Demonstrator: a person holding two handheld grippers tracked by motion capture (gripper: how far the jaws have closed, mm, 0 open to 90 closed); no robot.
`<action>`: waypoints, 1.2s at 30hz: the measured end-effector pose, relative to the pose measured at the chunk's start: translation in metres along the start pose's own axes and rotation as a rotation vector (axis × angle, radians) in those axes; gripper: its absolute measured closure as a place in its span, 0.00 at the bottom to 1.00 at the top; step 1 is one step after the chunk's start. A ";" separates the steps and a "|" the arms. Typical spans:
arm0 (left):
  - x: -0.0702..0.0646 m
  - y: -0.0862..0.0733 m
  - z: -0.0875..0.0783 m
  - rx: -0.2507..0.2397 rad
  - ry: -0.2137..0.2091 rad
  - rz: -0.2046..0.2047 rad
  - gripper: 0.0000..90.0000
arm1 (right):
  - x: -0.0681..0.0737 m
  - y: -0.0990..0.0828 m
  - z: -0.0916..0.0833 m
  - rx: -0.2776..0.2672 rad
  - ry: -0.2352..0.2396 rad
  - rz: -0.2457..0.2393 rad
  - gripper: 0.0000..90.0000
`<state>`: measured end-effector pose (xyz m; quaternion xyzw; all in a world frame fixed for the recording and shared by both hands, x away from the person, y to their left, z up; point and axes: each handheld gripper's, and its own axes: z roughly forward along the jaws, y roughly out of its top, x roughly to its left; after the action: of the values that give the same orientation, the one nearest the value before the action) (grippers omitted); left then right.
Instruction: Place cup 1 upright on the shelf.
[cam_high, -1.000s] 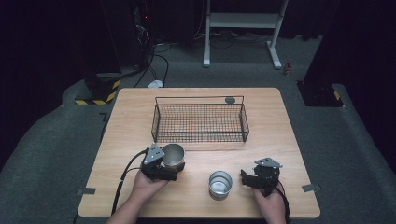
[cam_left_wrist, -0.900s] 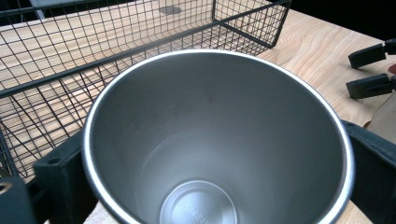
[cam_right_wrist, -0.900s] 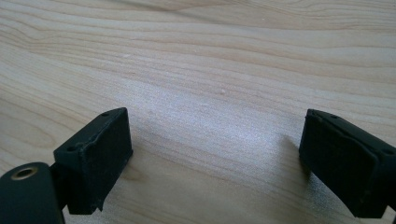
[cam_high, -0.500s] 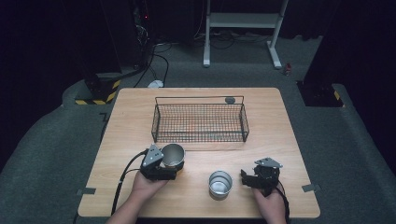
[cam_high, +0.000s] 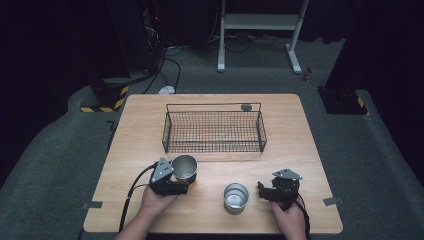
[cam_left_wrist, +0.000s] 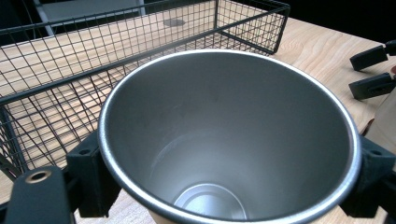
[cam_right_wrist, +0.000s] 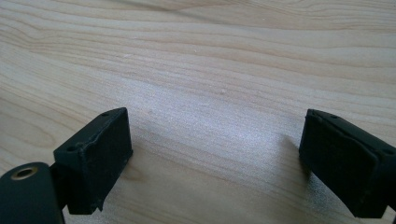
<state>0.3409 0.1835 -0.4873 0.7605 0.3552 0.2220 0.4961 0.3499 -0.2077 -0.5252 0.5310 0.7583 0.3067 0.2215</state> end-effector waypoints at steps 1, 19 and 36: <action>0.000 0.000 0.000 0.001 0.004 0.002 0.15 | 0.000 0.000 0.000 0.000 0.000 0.000 0.10; 0.010 0.017 -0.013 -0.038 0.027 -0.024 0.15 | 0.000 0.000 0.000 -0.001 0.000 -0.003 0.10; 0.013 0.038 -0.017 -0.050 0.038 -0.010 0.15 | 0.000 0.000 0.000 -0.001 0.000 -0.003 0.10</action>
<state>0.3496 0.1934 -0.4455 0.7418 0.3626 0.2428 0.5092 0.3500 -0.2078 -0.5253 0.5296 0.7590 0.3065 0.2223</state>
